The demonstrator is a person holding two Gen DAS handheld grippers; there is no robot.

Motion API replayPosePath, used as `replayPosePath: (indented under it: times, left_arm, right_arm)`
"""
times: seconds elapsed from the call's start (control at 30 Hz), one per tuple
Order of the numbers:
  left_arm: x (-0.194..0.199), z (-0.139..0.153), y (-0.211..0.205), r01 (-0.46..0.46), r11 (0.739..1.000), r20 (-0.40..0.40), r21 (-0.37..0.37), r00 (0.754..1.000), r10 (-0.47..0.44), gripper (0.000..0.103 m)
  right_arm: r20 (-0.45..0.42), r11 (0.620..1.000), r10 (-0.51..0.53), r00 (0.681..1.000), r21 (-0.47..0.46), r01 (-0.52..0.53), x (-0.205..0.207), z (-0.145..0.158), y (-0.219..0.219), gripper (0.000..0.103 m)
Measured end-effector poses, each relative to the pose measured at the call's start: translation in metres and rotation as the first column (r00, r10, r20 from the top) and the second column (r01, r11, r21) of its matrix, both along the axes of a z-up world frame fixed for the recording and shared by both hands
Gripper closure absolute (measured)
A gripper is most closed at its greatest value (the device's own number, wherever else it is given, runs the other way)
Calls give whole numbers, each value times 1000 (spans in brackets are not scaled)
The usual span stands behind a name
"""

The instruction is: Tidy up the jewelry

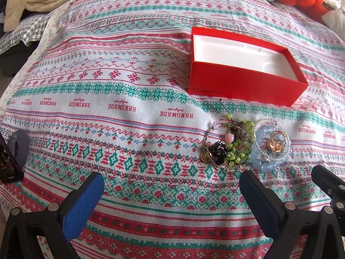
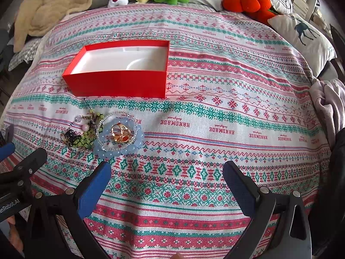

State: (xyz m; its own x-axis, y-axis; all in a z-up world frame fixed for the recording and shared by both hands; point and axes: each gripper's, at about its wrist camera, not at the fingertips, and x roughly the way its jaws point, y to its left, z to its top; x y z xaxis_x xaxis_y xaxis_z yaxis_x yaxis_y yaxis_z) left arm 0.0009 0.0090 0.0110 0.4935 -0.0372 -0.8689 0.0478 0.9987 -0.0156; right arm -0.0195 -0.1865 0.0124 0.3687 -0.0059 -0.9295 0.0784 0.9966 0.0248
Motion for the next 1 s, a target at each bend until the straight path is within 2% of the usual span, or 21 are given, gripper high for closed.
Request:
replayPosePath:
  times: [0.17,0.27,0.37,0.47,0.53,0.7,0.83,1.0]
  left_arm:
    - [7,-4,-3,35,999,-39,12,999,-35,0]
    - [9,-5,-4,82,996,-49,-19,995,-82,0]
    - [8,-5,-6,150,987,-4,-58,989,-150,0]
    - [7,-11,-7,170,984,33,-44,985,-169,0]
    - [8,-17,-7,182,981,35,-66,983,-180,0]
    - [11,-27,-15,237,968,35,-81,971,-235,5]
    - [14,-30,-29,316,945,67,-82,948,-312,8]
    - [24,-42,-43,372,927,60,-52,928,-369,19]
  right_arm:
    - [-6,1000,-3,1000,21,3,5,5,-4,0]
    - [-21,998,26,999,51,-25,10,9,-5,0]
    - [-12,990,87,996,113,-86,14,12,-4,0]
    - [32,971,159,987,178,-162,15,11,-1,0]
    - [38,956,196,980,214,-199,17,6,0,0]
    - [34,939,263,964,221,-264,21,-8,3,5]
    - [12,946,256,967,204,-253,23,-13,-6,5]
    - [-23,953,208,978,229,-197,27,-17,-20,5]
